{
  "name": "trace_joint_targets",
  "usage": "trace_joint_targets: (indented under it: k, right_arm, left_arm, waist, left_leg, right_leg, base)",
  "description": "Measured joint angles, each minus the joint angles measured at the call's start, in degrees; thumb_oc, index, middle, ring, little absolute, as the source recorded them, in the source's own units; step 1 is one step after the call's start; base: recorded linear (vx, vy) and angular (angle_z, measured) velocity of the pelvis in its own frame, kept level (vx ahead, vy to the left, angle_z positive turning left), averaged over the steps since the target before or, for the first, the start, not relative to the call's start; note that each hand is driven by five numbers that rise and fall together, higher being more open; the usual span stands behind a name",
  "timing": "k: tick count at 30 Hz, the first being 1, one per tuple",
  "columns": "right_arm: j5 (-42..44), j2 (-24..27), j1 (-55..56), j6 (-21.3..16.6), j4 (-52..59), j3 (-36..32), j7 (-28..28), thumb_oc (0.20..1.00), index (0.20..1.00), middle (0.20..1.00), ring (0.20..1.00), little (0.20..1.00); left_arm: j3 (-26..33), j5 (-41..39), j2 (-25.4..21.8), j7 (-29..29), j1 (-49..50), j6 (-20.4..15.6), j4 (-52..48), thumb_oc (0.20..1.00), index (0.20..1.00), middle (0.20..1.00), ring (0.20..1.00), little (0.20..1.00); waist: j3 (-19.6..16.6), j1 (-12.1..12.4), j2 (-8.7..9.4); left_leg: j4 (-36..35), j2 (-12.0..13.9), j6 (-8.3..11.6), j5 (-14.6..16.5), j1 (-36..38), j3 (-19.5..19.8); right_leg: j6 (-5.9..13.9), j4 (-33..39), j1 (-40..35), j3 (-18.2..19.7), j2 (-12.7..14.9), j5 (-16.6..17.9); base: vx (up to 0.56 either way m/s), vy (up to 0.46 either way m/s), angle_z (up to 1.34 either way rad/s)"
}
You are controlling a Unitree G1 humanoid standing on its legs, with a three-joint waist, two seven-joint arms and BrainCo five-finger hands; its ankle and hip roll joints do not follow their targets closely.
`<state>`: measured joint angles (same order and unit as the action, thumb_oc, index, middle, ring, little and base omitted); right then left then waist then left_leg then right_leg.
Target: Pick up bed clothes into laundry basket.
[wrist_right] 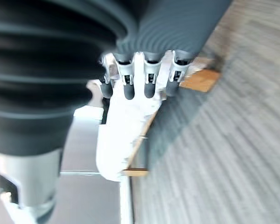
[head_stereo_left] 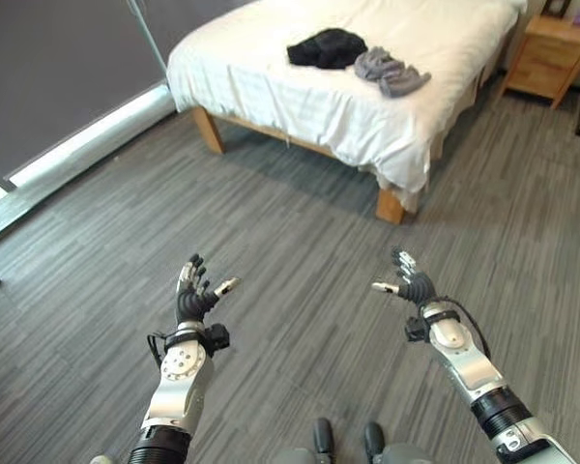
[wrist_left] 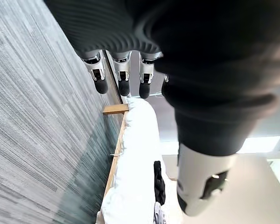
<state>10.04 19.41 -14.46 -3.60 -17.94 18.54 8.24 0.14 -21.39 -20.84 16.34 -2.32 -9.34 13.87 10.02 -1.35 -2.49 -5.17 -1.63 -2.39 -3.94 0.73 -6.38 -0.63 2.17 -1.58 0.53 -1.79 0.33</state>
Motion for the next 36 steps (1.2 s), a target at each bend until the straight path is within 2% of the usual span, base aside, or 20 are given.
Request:
trace_joint_targets:
  k: [5, 9, 10, 11, 12, 14, 17, 18, 19, 20, 22, 24, 25, 27, 28, 30, 31, 33, 34, 36]
  right_arm:
    - [-1.2, 2.3, 0.5, -0.9, 7.0, -3.3, 0.6, 1.0, 1.0, 1.0, 1.0, 1.0]
    - [-1.2, 1.4, 1.4, -0.6, 6.6, -3.9, 0.7, 1.0, 1.0, 1.0, 1.0, 1.0]
    - [-1.1, 0.3, 1.5, -0.7, 6.2, -3.9, 0.7, 1.0, 1.0, 1.0, 1.0, 1.0]
    - [-1.1, -1.3, 1.5, -0.7, 6.3, -4.2, 0.8, 1.0, 1.0, 1.0, 1.0, 1.0]
    - [-1.1, -1.2, 2.9, -0.4, 5.9, -3.9, 0.9, 1.0, 1.0, 1.0, 1.0, 1.0]
    - [-1.1, -1.2, 3.1, -0.5, 5.9, -4.3, 1.7, 1.0, 1.0, 1.0, 1.0, 1.0]
    - [-1.1, -0.4, 2.6, -0.4, 6.1, -4.1, 2.4, 1.0, 1.0, 1.0, 1.0, 1.0]
    - [-1.1, 0.3, 2.7, -0.5, 6.1, -3.2, 2.5, 1.0, 1.0, 1.0, 1.0, 1.0]
    - [-1.1, 1.9, 2.0, -0.6, 5.3, -1.7, 2.4, 1.0, 1.0, 1.0, 1.0, 1.0]
    - [-1.1, 2.1, 0.8, -0.6, 4.2, -1.6, 2.4, 1.0, 1.0, 1.0, 1.0, 1.0]
    - [-1.1, 2.0, 0.8, -0.4, 3.5, -1.8, 2.4, 1.0, 1.0, 1.0, 1.0, 1.0]
    - [-1.2, 2.0, 1.3, -0.3, 3.6, -0.9, 2.2, 1.0, 1.0, 1.0, 1.0, 1.0]
    - [-1.4, 2.1, 3.7, -0.6, 5.2, -0.3, 1.9, 1.0, 1.0, 1.0, 1.0, 1.0]
    - [-3.1, 1.6, 4.1, -0.1, 6.0, 1.4, 1.0, 1.0, 1.0, 1.0, 1.0, 1.0]
    - [-3.5, 0.2, 4.8, -0.3, 6.2, 1.7, 0.9, 1.0, 1.0, 1.0, 1.0, 1.0]
    - [-3.6, -0.9, 5.4, -0.6, 6.9, 1.9, 0.9, 1.0, 1.0, 1.0, 1.0, 1.0]
    - [-3.6, -1.4, 5.5, -0.7, 6.8, 1.5, 1.1, 1.0, 1.0, 1.0, 1.0, 1.0]
    - [-3.6, -1.3, 5.4, -0.7, 7.0, 0.8, 1.1, 1.0, 1.0, 1.0, 1.0, 1.0]
    - [-3.6, -1.2, 5.5, -0.8, 7.2, 0.2, 1.1, 1.0, 1.0, 1.0, 1.0, 1.0]
    - [-3.4, -0.9, 6.2, -0.9, 8.7, -0.1, 1.1, 1.0, 1.0, 1.0, 1.0, 1.0]
  left_arm:
    - [-0.9, 1.8, 0.0, 0.2, 1.5, 0.1, -3.0, 1.0, 1.0, 1.0, 1.0, 1.0]
    - [-1.9, 1.8, -0.1, -0.6, 3.2, 1.2, -3.8, 1.0, 1.0, 1.0, 1.0, 1.0]
    - [-1.4, 1.5, -0.6, -0.9, 4.7, 1.3, -5.0, 1.0, 1.0, 1.0, 1.0, 1.0]
    - [-0.5, 1.3, -2.6, -1.0, 4.7, 1.5, -8.7, 1.0, 1.0, 1.0, 1.0, 1.0]
    - [0.0, 1.2, -2.6, -0.9, 4.3, 0.9, -8.9, 1.0, 1.0, 1.0, 1.0, 1.0]
    - [-0.5, 1.1, -1.1, -0.9, 3.7, 1.2, -6.7, 1.0, 1.0, 1.0, 1.0, 1.0]
    - [-1.9, 1.1, 0.9, -1.2, 2.2, 1.2, -5.1, 1.0, 1.0, 1.0, 1.0, 1.0]
    - [-2.3, 1.1, 1.1, -1.6, 2.5, 1.3, -4.2, 1.0, 1.0, 1.0, 1.0, 1.0]
    - [-2.3, 1.2, 1.4, -1.9, 2.9, 1.2, -3.4, 1.0, 1.0, 1.0, 1.0, 1.0]
    - [-1.8, 1.1, 1.9, -1.8, 2.1, 1.3, -1.4, 1.0, 1.0, 1.0, 1.0, 1.0]
    - [-1.8, 1.1, 2.4, -1.7, 1.7, 2.0, 0.7, 1.0, 1.0, 1.0, 1.0, 1.0]
    - [-1.4, 1.1, 3.1, -1.7, 3.2, 2.5, 1.3, 1.0, 1.0, 1.0, 1.0, 1.0]
    - [-1.6, 1.2, 3.9, -1.7, 5.7, 2.5, 0.1, 1.0, 1.0, 1.0, 1.0, 1.0]
    - [-2.7, 1.2, 4.2, -1.9, 3.4, 3.2, -0.3, 1.0, 1.0, 1.0, 1.0, 1.0]
    - [-3.0, 1.2, 3.4, -2.0, 2.9, 3.2, 0.1, 1.0, 1.0, 1.0, 1.0, 1.0]
    - [-4.6, 1.3, 2.1, -2.1, 1.7, 3.3, 0.0, 1.0, 1.0, 1.0, 1.0, 1.0]
    - [-6.9, 1.4, 1.1, -2.2, 0.3, 3.3, -0.2, 1.0, 1.0, 1.0, 1.0, 1.0]
    - [-6.9, 1.4, 0.7, -2.6, -0.5, 3.1, -0.4, 1.0, 1.0, 1.0, 1.0, 1.0]
    - [-6.4, 1.4, 0.5, -2.7, -0.8, 3.1, -0.6, 1.0, 1.0, 1.0, 1.0, 1.0]
    - [-4.7, 1.3, 0.4, -2.7, -0.7, 3.2, 0.7, 1.0, 1.0, 1.0, 1.0, 1.0]
  waist:
    - [1.5, -0.4, 0.7]
    - [2.4, -0.1, 1.65]
    - [3.1, 1.1, 2.46]
    - [5.4, 2.6, 6.68]
    - [7.5, 5.0, 9.19]
    - [8.4, 5.0, 7.73]
    - [9.0, 6.3, 6.36]
    - [8.6, 6.2, 4.77]
    - [7.9, 6.8, 2.6]
    - [8.4, 7.2, 1.11]
    - [8.8, 9.3, 0.5]
    - [8.5, 10.2, 1.09]
    - [6.1, 9.1, 0.95]
    - [5.9, 9.2, 1.38]
    - [6.0, 8.3, 2.58]
    - [6.0, 4.3, 2.98]
    - [6.1, 3.1, 2.17]
    - [6.0, 2.9, 1.74]
    - [6.1, 2.6, 1.69]
    - [6.1, 0.4, 2.18]
  left_leg:
    - [-0.1, 0.7, 0.83, 0.6, 0.3, 3.6]
    - [0.1, 1.5, 2.54, 1.7, 0.2, 2.2]
    - [4.9, 1.9, 4.25, 2.6, -1.7, 1.1]
    - [22.0, 1.5, 6.02, 5.0, -10.5, 0.6]
    - [38.1, 1.5, 7.42, 3.0, -21.5, 3.2]
    - [40.2, 1.5, 6.15, 2.4, -25.8, 6.2]
    - [22.4, 0.8, 5.7, 1.9, -25.3, 5.5]
    - [16.6, 1.3, 5.23, 1.6, -24.7, 4.1]
    - [3.5, 3.1, 5.46, 1.4, -22.3, 2.4]
    - [-1.0, 4.0, 6.09, 1.7, -22.4, 2.0]
    - [-1.0, 4.9, 6.15, 1.7, -22.8, 2.0]
    - [-0.5, 3.8, 4.37, 0.8, -20.4, 2.9]
    - [0.6, 2.0, 2.97, -3.1, -16.8, 4.2]
    - [1.7, 1.4, -1.93, -8.1, -12.7, 4.2]
    - [2.1, -0.2, -4.18, -7.9, -10.4, 4.6]
    - [2.6, -2.3, -5.51, -4.5, -7.0, 8.3]
    - [2.4, -2.6, -4.93, -4.5, -4.5, 9.2]
    - [1.9, -2.5, -0.42, -1.4, -2.3, 12.1]
    - [1.7, -2.4, 1.89, 2.0, -1.5, 12.4]
    - [1.3, -1.6, 0.55, 6.7, 1.2, 8.8]
  right_leg:
    - [0.06, 0.2, -0.6, 0.1, -1.0, -0.2]
    - [-0.18, -0.3, 0.4, 1.7, -1.7, -1.1]
    - [-2.38, -3.1, 1.7, 1.3, -2.4, -2.9]
    - [-5.8, -9.6, 5.5, 0.2, -0.9, -4.9]
    - [-6.0, -8.7, 4.1, 0.9, 0.4, -4.8]
    - [-6.39, -6.3, 1.1, 0.7, -0.4, -4.3]
    - [-5.41, -5.2, 0.8, 1.5, -0.1, -4.9]
    - [-3.98, -3.3, -0.8, 2.0, -0.8, -5.4]
    - [-3.34, -2.0, -1.4, 3.2, -2.1, -5.8]
    - [-3.32, -1.8, -2.2, 4.1, -2.7, -6.2]
    - [-3.26, -1.7, -3.8, 6.7, -2.1, -7.6]
    - [-2.14, -2.0, -7.2, 9.1, 0.6, -10.7]
    - [0.67, -5.0, -10.1, 9.6, 2.3, -14.4]
    - [5.09, -32.7, -0.1, 8.1, 1.8, -13.6]
    - [5.88, -41.5, 2.9, 8.0, 2.1, -13.1]
    - [5.84, -55.6, 9.3, 7.2, 1.7, -11.0]
    - [5.25, -55.1, 14.0, 4.3, 2.6, -11.5]
    - [4.64, -47.4, 18.4, 0.6, 4.1, -11.6]
    - [4.7, -40.2, 19.8, -1.2, 3.7, -11.4]
    - [5.33, -13.7, 19.1, -3.7, 1.7, -8.0]
  base:
    - [0.03, -0.043, 0.12]
    - [0.08, -0.129, -0.21]
    - [0.0, -0.186, -0.54]
    - [0.05, -0.112, -0.7]
    - [0.13, -0.124, -0.62]
    - [0.35, 0.004, -0.19]
    - [0.46, 0.165, -0.11]
    - [0.6, 0.271, -0.13]
    - [0.46, 0.199, -0.13]
    - [0.55, 0.237, -0.37]
    - [0.54, 0.247, -0.5]
    - [0.42, 0.252, -0.56]
    - [0.45, 0.354, -0.51]
    - [0.47, 0.347, -0.43]
    - [0.4, 0.22, -0.01]
    - [0.29, 0.098, 0.83]
    - [0.36, 0.015, 0.97]
    - [0.53, 0.02, 0.54]
    - [0.55, 0.006, 0.52]
    - [0.61, -0.003, 0.64]
